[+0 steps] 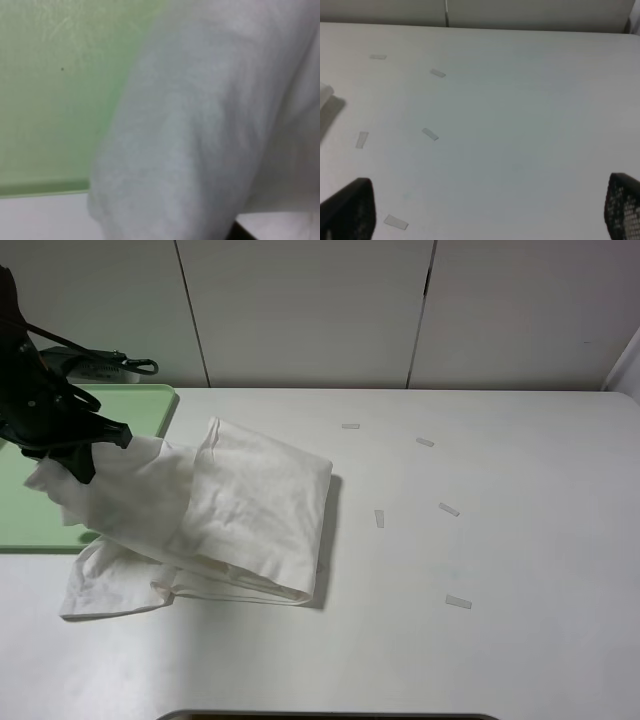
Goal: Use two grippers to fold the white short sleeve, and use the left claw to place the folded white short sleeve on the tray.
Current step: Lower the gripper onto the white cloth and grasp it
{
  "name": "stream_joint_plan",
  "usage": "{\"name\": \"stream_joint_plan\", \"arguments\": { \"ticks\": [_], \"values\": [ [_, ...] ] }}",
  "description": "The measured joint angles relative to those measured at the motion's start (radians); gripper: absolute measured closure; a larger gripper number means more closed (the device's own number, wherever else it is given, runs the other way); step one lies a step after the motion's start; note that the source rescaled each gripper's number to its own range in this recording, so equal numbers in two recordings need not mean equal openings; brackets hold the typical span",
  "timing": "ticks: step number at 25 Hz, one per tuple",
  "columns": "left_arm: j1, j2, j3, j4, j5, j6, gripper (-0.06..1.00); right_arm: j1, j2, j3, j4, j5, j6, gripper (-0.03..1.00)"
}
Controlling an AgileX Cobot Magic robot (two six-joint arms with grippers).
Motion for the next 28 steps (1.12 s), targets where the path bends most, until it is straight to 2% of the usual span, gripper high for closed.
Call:
{"name": "stream_joint_plan", "arguments": {
  "ticks": [10, 12, 18, 22, 28],
  "values": [
    [0.000, 0.000, 0.001, -0.024, -0.019, 0.000, 0.90, 0.000, 0.000, 0.000, 0.000, 0.000, 0.000, -0.03],
    [0.000, 0.000, 0.021, -0.088, -0.052, 0.045, 0.90, 0.000, 0.000, 0.000, 0.000, 0.000, 0.000, -0.03],
    [-0.025, 0.000, 0.130, -0.404, -0.053, 0.279, 0.90, 0.000, 0.000, 0.000, 0.000, 0.000, 0.000, -0.03],
    [-0.042, 0.000, 0.218, -0.537, -0.093, 0.394, 0.90, 0.000, 0.000, 0.000, 0.000, 0.000, 0.000, -0.03],
    [-0.042, -0.003, 0.247, -0.496, -0.102, 0.402, 0.90, 0.000, 0.000, 0.000, 0.000, 0.000, 0.000, -0.03]
  ]
}}
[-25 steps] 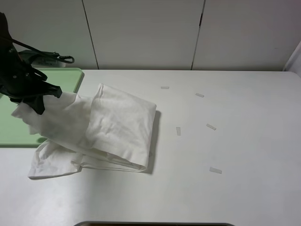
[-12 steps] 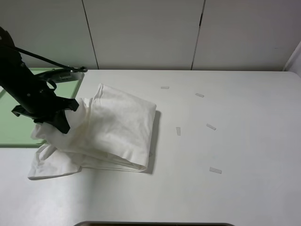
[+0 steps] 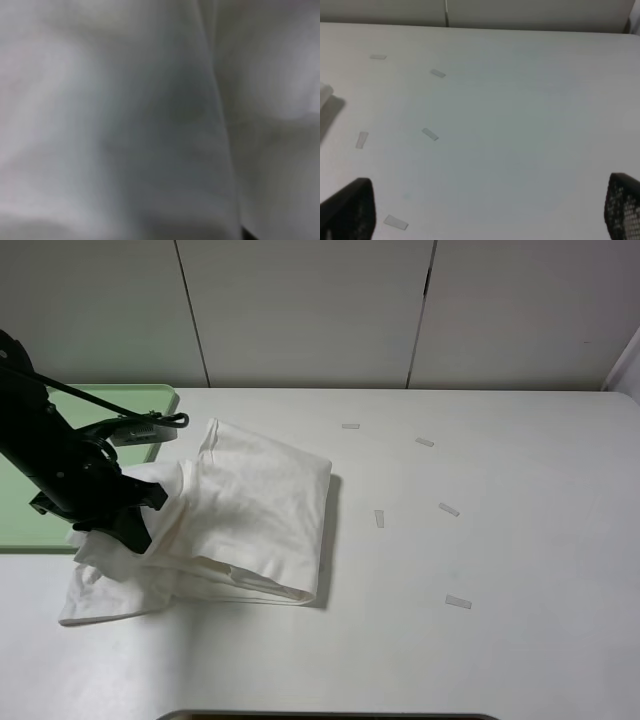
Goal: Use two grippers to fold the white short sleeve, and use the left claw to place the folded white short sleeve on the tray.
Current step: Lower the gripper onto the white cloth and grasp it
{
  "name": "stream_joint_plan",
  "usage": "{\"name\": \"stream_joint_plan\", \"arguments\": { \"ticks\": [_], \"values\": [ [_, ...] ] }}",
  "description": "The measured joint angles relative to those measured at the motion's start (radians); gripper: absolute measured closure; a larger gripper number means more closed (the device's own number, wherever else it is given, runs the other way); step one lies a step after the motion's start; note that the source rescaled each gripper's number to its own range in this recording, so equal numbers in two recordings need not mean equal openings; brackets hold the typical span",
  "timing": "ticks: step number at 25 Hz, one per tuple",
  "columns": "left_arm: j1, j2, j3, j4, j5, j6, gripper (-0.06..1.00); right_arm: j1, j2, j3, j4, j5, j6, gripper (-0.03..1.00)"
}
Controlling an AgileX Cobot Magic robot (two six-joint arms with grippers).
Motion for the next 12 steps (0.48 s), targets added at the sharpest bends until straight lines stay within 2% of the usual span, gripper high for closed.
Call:
{"name": "stream_joint_plan", "arguments": {
  "ticks": [4, 7, 9, 11, 12],
  "values": [
    [0.000, -0.020, 0.000, 0.041, 0.000, 0.000, 0.88, 0.000, 0.000, 0.000, 0.000, 0.000, 0.000, -0.03],
    [0.000, -0.047, 0.001, 0.077, 0.000, 0.000, 0.82, 0.000, 0.000, 0.000, 0.000, 0.000, 0.000, -0.03],
    [0.000, -0.104, 0.001, 0.164, 0.003, 0.000, 0.56, 0.000, 0.000, 0.000, 0.000, 0.000, 0.000, -0.03],
    [0.004, -0.165, 0.012, 0.197, 0.013, -0.024, 0.19, 0.000, 0.000, 0.000, 0.000, 0.000, 0.000, -0.03],
    [0.015, -0.183, 0.026, 0.197, 0.021, -0.047, 0.11, 0.000, 0.000, 0.000, 0.000, 0.000, 0.000, -0.03]
  ]
}}
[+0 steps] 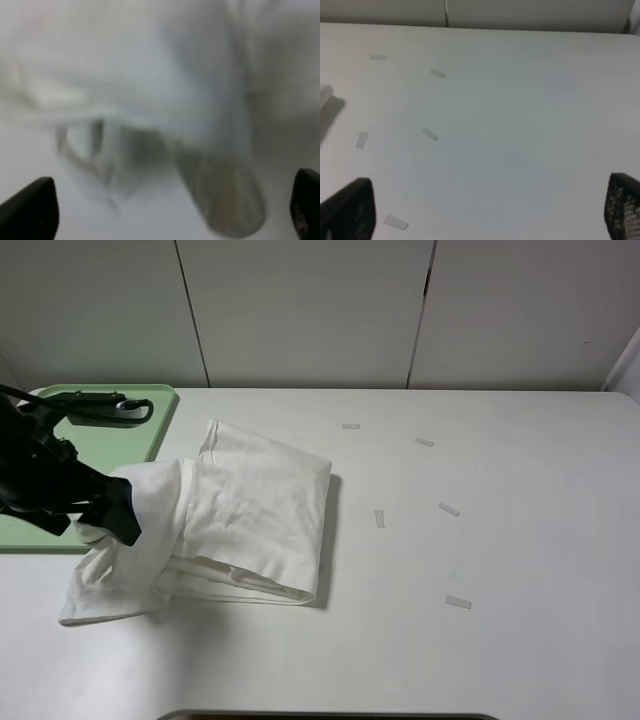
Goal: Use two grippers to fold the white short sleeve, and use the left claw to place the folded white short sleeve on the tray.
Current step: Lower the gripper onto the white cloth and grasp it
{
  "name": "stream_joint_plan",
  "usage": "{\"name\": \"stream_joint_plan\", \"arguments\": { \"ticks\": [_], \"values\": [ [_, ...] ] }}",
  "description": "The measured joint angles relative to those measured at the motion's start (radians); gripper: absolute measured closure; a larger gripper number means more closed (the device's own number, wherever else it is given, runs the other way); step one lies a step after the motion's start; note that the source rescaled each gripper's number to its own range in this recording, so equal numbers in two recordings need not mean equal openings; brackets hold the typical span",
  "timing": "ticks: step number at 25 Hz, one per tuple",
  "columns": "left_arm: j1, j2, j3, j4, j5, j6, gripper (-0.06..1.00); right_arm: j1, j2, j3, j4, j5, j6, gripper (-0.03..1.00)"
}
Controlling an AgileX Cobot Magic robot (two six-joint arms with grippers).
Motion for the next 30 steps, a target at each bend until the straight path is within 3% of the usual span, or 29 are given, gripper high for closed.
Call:
{"name": "stream_joint_plan", "arguments": {
  "ticks": [2, 4, 13, 15, 19, 30],
  "values": [
    [0.035, -0.005, 0.038, 0.003, 0.025, -0.055, 0.01, 0.000, 0.000, 0.000, 0.000, 0.000, 0.000, -0.03],
    [0.072, -0.005, 0.098, 0.003, 0.009, -0.075, -0.01, 0.000, 0.000, 0.000, 0.000, 0.000, 0.000, -0.03],
    [0.115, -0.005, 0.178, -0.020, -0.169, -0.108, -0.02, 0.000, 0.000, 0.000, 0.000, 0.000, 0.000, -0.03],
    [0.115, -0.005, 0.178, -0.083, -0.211, -0.108, -0.02, 0.000, 0.000, 0.000, 0.000, 0.000, 0.000, -0.03],
    [0.115, -0.005, 0.178, -0.168, -0.212, -0.089, -0.02, 0.000, 0.000, 0.000, 0.000, 0.000, 0.000, -0.03],
    [0.115, 0.034, 0.178, -0.205, -0.311, -0.071, -0.02, 0.000, 0.000, 0.000, 0.000, 0.000, 0.000, -0.03]
  ]
}}
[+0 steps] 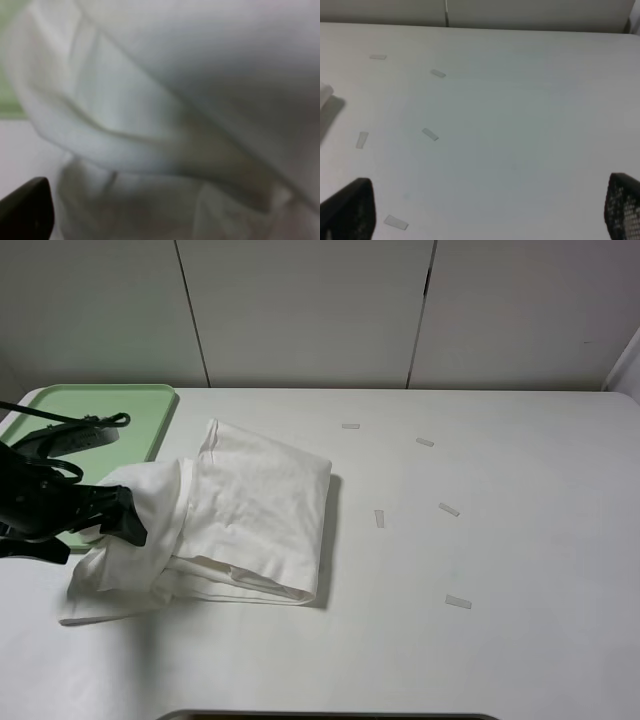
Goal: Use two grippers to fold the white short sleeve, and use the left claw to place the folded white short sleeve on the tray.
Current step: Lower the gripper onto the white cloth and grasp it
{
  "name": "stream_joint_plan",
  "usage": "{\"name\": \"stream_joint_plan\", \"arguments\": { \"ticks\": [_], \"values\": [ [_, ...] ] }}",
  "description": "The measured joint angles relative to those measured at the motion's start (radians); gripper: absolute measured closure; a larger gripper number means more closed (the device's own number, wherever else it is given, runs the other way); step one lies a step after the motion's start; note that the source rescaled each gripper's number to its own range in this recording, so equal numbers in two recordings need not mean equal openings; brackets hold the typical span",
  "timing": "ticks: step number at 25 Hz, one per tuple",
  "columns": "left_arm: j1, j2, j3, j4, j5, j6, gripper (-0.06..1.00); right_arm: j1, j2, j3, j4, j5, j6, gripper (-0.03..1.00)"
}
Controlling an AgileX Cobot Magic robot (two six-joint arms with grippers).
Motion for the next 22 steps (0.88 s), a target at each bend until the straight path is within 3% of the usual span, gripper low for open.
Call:
{"name": "stream_joint_plan", "arguments": {
  "ticks": [6, 10, 18, 22],
  "values": [
    [0.008, 0.081, 0.011, 0.003, 0.021, 0.000, -0.02, 0.000, 0.000, 0.000, 0.000, 0.000, 0.000, -0.03],
    [0.073, 0.082, 0.064, 0.017, -0.069, 0.000, -0.02, 0.000, 0.000, 0.000, 0.000, 0.000, 0.000, -0.03],
    [0.102, 0.082, 0.086, 0.024, -0.132, 0.001, -0.02, 0.000, 0.000, 0.000, 0.000, 0.000, 0.000, -0.03],
    [0.102, 0.133, 0.086, 0.024, -0.169, 0.001, 0.09, 0.000, 0.000, 0.000, 0.000, 0.000, 0.000, -0.03]
  ]
}}
